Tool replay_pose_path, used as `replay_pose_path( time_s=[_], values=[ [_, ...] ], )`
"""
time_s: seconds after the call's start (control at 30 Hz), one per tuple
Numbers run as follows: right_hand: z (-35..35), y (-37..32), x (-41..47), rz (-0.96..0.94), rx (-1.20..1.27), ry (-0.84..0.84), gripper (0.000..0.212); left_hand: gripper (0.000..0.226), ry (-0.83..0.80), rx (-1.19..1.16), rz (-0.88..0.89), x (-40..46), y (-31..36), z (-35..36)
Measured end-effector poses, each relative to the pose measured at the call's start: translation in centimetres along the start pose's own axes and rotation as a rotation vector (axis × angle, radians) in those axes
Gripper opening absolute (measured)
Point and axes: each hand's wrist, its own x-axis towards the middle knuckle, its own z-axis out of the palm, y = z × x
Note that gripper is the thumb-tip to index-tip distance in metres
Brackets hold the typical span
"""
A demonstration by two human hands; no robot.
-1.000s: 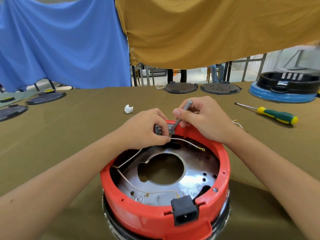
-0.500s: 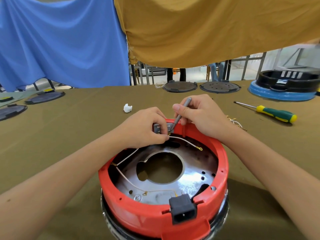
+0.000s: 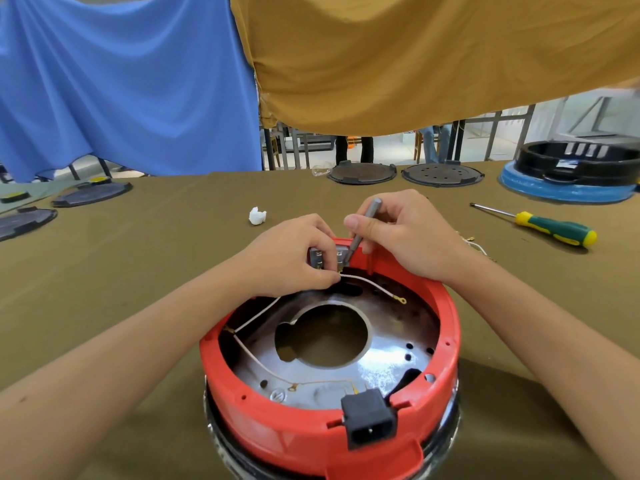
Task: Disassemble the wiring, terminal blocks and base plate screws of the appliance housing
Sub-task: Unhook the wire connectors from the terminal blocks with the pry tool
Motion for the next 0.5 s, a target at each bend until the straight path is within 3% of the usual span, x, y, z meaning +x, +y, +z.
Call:
replay_pose_path(
  time_s=[0.2,0.5],
  values=[
    [0.08,0.25,0.13,0.078,0.083,-0.052,0.031,0.008,-0.005,0.002,-0.005,-0.04,0.04,-0.02],
    [-0.07,0.03,-0.27,-0.048,-0.03,0.028,0.023,0.008,-0.001,-0.005,-0.01,-0.01,0.03,0.04]
  ],
)
